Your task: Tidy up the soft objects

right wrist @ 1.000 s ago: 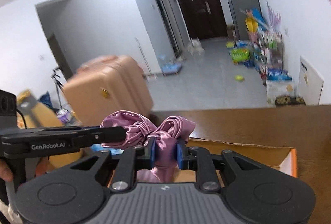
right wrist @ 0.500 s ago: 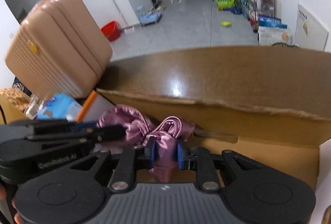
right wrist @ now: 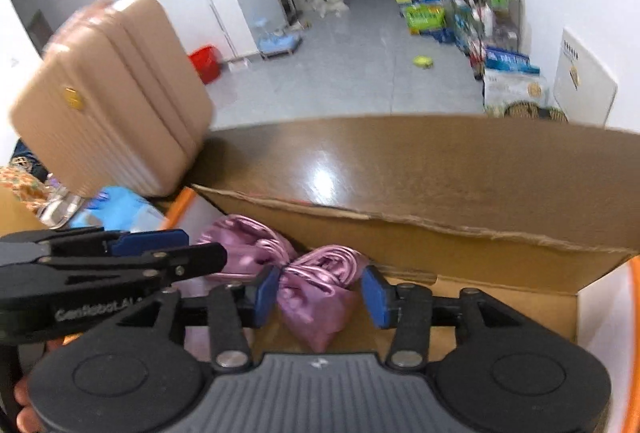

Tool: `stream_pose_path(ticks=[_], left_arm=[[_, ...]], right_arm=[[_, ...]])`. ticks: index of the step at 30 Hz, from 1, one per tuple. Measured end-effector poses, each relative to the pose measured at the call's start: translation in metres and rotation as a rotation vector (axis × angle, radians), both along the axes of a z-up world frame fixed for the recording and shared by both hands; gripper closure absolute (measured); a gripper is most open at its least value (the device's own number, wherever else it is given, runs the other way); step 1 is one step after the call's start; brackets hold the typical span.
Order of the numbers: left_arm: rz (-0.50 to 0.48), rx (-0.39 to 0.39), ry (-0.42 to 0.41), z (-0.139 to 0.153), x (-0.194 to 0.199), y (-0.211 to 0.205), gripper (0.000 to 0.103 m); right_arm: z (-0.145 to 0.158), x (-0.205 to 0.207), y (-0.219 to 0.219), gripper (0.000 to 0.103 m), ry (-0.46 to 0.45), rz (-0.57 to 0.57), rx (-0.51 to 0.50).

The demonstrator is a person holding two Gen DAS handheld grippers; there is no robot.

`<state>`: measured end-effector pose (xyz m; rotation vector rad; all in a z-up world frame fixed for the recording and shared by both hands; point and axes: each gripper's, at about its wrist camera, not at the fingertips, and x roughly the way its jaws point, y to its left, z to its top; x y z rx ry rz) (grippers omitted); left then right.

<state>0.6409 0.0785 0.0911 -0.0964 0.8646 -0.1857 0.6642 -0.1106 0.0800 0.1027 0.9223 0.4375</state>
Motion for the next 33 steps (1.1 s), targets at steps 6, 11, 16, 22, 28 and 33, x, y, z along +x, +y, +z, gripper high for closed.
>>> stream_pose_path(ticks=[6, 11, 16, 22, 28, 33], left_arm=[[0.005, 0.014, -0.088, 0.066, -0.046, 0.002, 0.059], [-0.012, 0.021, -0.179, 0.127, -0.107, -0.005, 0.052], [-0.025, 0.036, -0.257, 0.173, -0.176, -0.009, 0.044], [-0.045, 0.063, -0.334, 0.199, -0.254, -0.022, 0.037], [-0.069, 0.062, -0.406, 0.205, -0.328, -0.027, 0.026], [-0.093, 0.042, -0.474, 0.198, -0.394, -0.028, 0.014]], right_arm=[[0.064, -0.049, -0.010, 0.052, -0.103, 0.016, -0.034], [0.128, -0.104, -0.031, 0.047, -0.193, 0.021, -0.037], [0.180, -0.169, -0.052, 0.046, -0.273, 0.023, -0.057], [0.216, -0.247, -0.077, 0.040, -0.351, 0.024, -0.059], [0.229, -0.319, -0.099, 0.033, -0.414, 0.033, -0.049], [0.228, -0.383, -0.114, 0.020, -0.479, 0.035, -0.020]])
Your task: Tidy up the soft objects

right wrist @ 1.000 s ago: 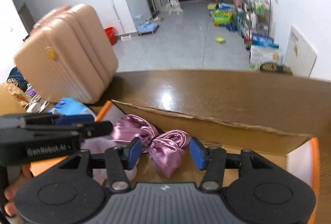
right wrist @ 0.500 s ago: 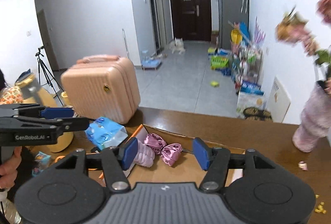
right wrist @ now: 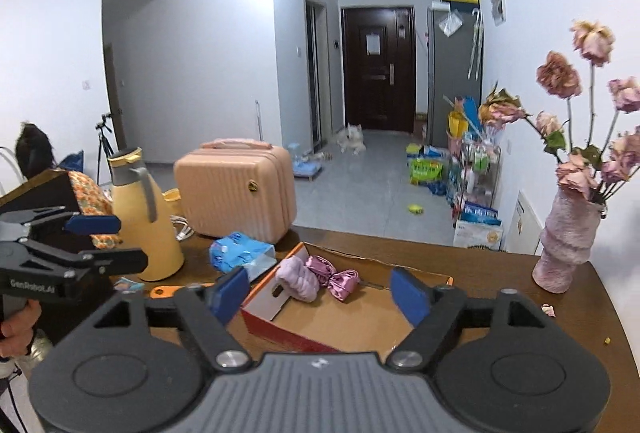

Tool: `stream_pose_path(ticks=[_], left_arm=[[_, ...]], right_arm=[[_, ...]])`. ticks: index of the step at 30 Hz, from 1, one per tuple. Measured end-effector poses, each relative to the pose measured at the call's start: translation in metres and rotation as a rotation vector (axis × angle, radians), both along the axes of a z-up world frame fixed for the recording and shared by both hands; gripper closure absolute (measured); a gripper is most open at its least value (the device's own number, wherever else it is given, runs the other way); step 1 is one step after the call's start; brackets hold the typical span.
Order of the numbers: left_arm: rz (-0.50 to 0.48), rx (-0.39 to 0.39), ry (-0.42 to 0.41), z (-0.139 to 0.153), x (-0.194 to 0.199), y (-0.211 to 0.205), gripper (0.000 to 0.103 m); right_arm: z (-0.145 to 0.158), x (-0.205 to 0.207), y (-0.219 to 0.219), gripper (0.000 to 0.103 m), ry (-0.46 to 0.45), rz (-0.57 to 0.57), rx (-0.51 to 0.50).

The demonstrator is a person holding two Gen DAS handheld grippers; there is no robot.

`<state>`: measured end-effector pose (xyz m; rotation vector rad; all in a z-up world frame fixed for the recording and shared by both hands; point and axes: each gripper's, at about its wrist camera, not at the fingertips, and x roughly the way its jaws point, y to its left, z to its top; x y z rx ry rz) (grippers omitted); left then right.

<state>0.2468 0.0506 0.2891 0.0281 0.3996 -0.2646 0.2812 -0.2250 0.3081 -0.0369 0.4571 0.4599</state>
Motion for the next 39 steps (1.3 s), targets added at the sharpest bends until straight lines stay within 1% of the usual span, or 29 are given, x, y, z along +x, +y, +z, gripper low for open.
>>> stream_pose_path(ticks=[1, 5, 7, 9, 11, 12, 14, 16, 18, 20, 21, 23, 26, 28, 31, 34, 36, 39], left_arm=[[-0.009, -0.002, -0.004, -0.003, -0.011, 0.000, 0.013], [-0.022, 0.000, -0.037, -0.021, -0.061, 0.004, 0.009], [-0.015, 0.005, -0.088, -0.034, -0.091, 0.007, 0.006], [-0.020, 0.031, -0.156, -0.048, -0.120, 0.009, 0.001], [-0.020, 0.049, -0.205, -0.068, -0.148, 0.012, 0.001], [-0.022, 0.049, -0.213, -0.076, -0.157, 0.014, 0.001], [-0.017, 0.020, -0.209, -0.095, -0.175, 0.020, 0.001], [-0.018, -0.007, -0.206, -0.118, -0.190, 0.026, 0.000], [0.017, -0.008, -0.185, -0.140, -0.200, 0.029, 0.000], [0.060, 0.017, -0.181, -0.159, -0.210, 0.029, 0.000], [0.080, 0.013, -0.179, -0.166, -0.214, 0.032, 0.000], [0.102, -0.022, -0.157, -0.178, -0.221, 0.036, 0.000], [0.116, -0.057, -0.124, -0.190, -0.228, 0.043, 0.000], [0.125, -0.047, -0.108, -0.197, -0.230, 0.043, 0.000], [0.138, -0.031, -0.098, -0.205, -0.227, 0.045, 0.000], [0.147, -0.050, -0.073, -0.215, -0.220, 0.045, 0.000], [0.156, -0.067, -0.047, -0.223, -0.214, 0.045, 0.000], [0.171, -0.058, -0.023, -0.235, -0.203, 0.043, 0.000]], right_arm=[[-0.002, -0.012, -0.003, 0.018, -0.010, 0.001, 0.005], [-0.016, -0.062, -0.011, 0.017, -0.046, 0.022, 0.022], [-0.027, -0.087, -0.012, 0.016, -0.069, 0.041, 0.031], [-0.041, -0.116, -0.017, 0.012, -0.096, 0.072, 0.048], [-0.058, -0.145, -0.021, 0.011, -0.121, 0.099, 0.047], [-0.065, -0.157, -0.022, 0.010, -0.138, 0.109, 0.042], [-0.085, -0.182, -0.027, 0.008, -0.172, 0.124, 0.039], [-0.106, -0.201, -0.031, 0.008, -0.175, 0.119, 0.059], [-0.128, -0.217, -0.033, 0.008, -0.186, 0.079, 0.074], [-0.149, -0.230, -0.033, 0.008, -0.205, 0.023, 0.060], [-0.159, -0.235, -0.033, 0.008, -0.208, -0.005, 0.061], [-0.177, -0.241, -0.035, 0.008, -0.195, -0.042, 0.087], [-0.201, -0.251, -0.039, 0.008, -0.154, -0.051, 0.148], [-0.212, -0.255, -0.037, 0.008, -0.137, -0.061, 0.151], [-0.224, -0.260, -0.032, 0.007, -0.157, -0.070, 0.110], [-0.231, -0.257, -0.026, 0.007, -0.172, -0.079, 0.087], [-0.235, -0.252, -0.023, 0.007, -0.171, -0.081, 0.095], [-0.246, -0.240, -0.018, 0.007, -0.145, -0.076, 0.113]])
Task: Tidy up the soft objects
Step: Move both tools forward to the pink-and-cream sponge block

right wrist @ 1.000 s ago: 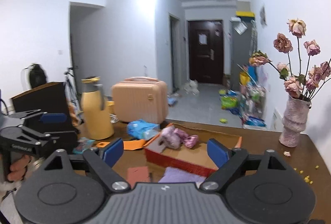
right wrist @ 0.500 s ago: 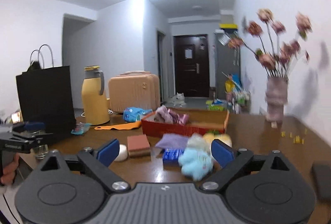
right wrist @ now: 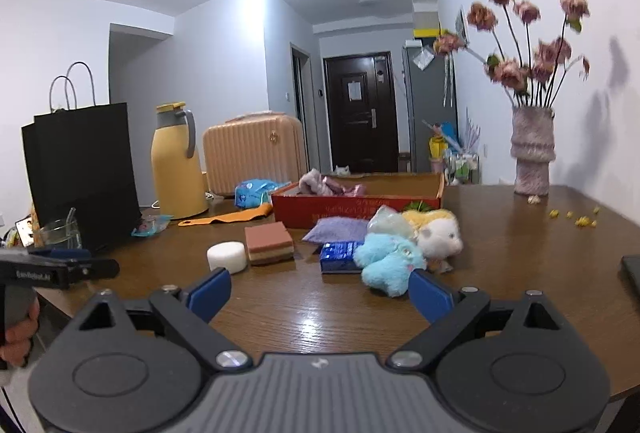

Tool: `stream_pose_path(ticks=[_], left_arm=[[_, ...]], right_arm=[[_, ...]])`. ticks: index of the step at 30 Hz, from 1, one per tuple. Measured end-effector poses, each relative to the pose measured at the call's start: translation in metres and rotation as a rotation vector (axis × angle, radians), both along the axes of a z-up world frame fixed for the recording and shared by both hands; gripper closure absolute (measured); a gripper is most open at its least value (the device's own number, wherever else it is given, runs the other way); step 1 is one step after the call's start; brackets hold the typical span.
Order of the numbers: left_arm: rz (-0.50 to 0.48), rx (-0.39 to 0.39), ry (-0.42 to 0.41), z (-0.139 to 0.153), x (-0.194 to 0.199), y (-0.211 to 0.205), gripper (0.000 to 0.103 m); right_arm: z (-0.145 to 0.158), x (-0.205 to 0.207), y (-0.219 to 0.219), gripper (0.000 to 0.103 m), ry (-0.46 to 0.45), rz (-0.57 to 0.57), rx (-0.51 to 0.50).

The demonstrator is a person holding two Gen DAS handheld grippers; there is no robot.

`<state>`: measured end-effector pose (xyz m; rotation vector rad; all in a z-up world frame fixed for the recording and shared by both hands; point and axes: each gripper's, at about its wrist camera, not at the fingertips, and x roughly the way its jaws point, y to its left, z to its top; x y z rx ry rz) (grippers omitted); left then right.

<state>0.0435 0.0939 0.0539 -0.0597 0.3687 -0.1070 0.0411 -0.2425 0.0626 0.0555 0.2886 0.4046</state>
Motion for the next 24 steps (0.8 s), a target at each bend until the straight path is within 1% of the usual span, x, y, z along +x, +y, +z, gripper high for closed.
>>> stream_pose_path(ticks=[3, 5, 8, 13, 15, 17, 19, 21, 24], left_arm=[[0.016, 0.016, 0.018, -0.012, 0.009, -0.002, 0.000], [0.011, 0.006, 0.044, -0.017, 0.019, -0.002, 0.000], [0.009, -0.007, 0.073, -0.022, 0.035, -0.001, 0.000], [0.010, -0.017, 0.122, -0.024, 0.072, -0.003, 0.000], [-0.012, -0.028, 0.128, -0.021, 0.087, -0.006, 0.000], [-0.027, -0.023, 0.132, -0.020, 0.105, -0.012, 0.000], [-0.030, -0.017, 0.142, -0.019, 0.126, -0.018, 0.001], [-0.043, -0.032, 0.137, -0.015, 0.146, -0.020, 0.001], [-0.066, -0.041, 0.123, -0.007, 0.175, -0.020, 0.001]], right_arm=[[-0.009, 0.015, 0.010, 0.007, 0.002, -0.009, -0.014], [-0.013, 0.027, 0.014, 0.008, 0.012, -0.021, -0.026], [-0.017, 0.048, 0.016, 0.008, 0.043, -0.039, -0.018], [-0.022, 0.081, 0.017, 0.009, 0.101, -0.029, -0.009], [-0.023, 0.097, 0.018, 0.010, 0.110, -0.034, -0.015], [-0.022, 0.113, 0.018, 0.014, 0.125, -0.045, -0.016], [-0.021, 0.130, 0.017, 0.015, 0.139, -0.050, -0.006], [-0.019, 0.146, 0.016, 0.017, 0.150, -0.042, -0.003], [-0.015, 0.167, 0.020, 0.025, 0.156, -0.021, 0.003]])
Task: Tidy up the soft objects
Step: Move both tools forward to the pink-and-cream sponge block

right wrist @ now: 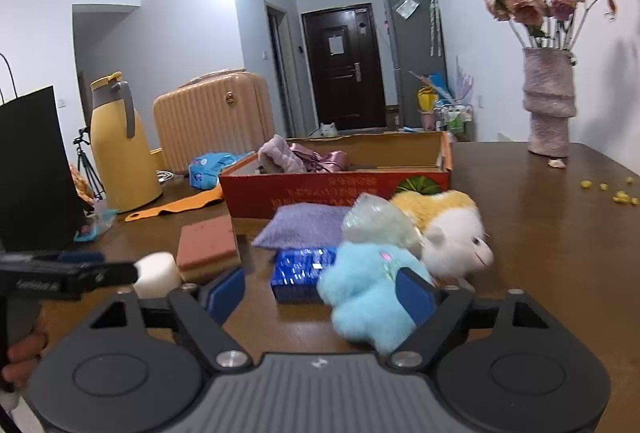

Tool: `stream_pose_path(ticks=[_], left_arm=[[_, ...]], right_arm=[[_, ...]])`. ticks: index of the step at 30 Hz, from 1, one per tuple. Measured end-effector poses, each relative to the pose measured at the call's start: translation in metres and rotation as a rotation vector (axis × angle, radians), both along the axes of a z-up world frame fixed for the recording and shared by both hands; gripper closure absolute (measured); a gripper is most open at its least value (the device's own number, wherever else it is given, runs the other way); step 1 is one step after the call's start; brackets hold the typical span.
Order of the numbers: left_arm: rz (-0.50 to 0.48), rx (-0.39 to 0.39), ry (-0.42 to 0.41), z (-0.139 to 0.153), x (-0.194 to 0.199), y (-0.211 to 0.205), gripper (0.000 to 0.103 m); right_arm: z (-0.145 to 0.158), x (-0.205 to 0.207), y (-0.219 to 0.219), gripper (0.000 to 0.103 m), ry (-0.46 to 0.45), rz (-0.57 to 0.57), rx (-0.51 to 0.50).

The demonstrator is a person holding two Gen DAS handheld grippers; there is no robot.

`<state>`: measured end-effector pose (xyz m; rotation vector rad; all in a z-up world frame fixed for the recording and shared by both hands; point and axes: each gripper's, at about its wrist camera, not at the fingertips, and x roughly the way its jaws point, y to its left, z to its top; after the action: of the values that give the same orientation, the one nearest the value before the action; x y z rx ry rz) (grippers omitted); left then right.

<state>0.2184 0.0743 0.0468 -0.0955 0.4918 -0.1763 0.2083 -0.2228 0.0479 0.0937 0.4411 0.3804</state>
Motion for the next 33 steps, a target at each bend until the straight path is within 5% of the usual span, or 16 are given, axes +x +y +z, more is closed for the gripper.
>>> stream_pose_path(ticks=[2, 8, 15, 16, 18, 26, 33], left_arm=[[-0.013, 0.000, 0.015, 0.004, 0.025, 0.004, 0.001], [-0.104, 0.058, 0.097, 0.009, 0.095, 0.018, 0.004], [-0.135, -0.024, 0.231, -0.005, 0.161, 0.039, 0.032], [-0.142, -0.033, 0.252, -0.008, 0.165, 0.040, 0.042], [-0.185, -0.085, 0.298, -0.014, 0.169, 0.044, 0.056], [-0.182, -0.188, 0.334, -0.006, 0.160, 0.051, 0.070], [-0.244, -0.231, 0.222, 0.029, 0.084, 0.018, 0.072]], right_arm=[[0.001, 0.015, 0.007, 0.037, 0.025, 0.040, 0.027], [-0.004, 0.051, 0.050, 0.047, 0.076, 0.151, 0.027], [-0.024, 0.099, 0.098, 0.053, 0.221, 0.252, 0.095], [-0.026, 0.102, 0.103, 0.053, 0.226, 0.253, 0.086], [-0.029, 0.109, 0.112, 0.054, 0.236, 0.267, 0.095], [-0.036, 0.129, 0.101, 0.068, 0.292, 0.179, 0.219], [-0.001, 0.082, 0.066, 0.070, 0.187, 0.150, 0.186]])
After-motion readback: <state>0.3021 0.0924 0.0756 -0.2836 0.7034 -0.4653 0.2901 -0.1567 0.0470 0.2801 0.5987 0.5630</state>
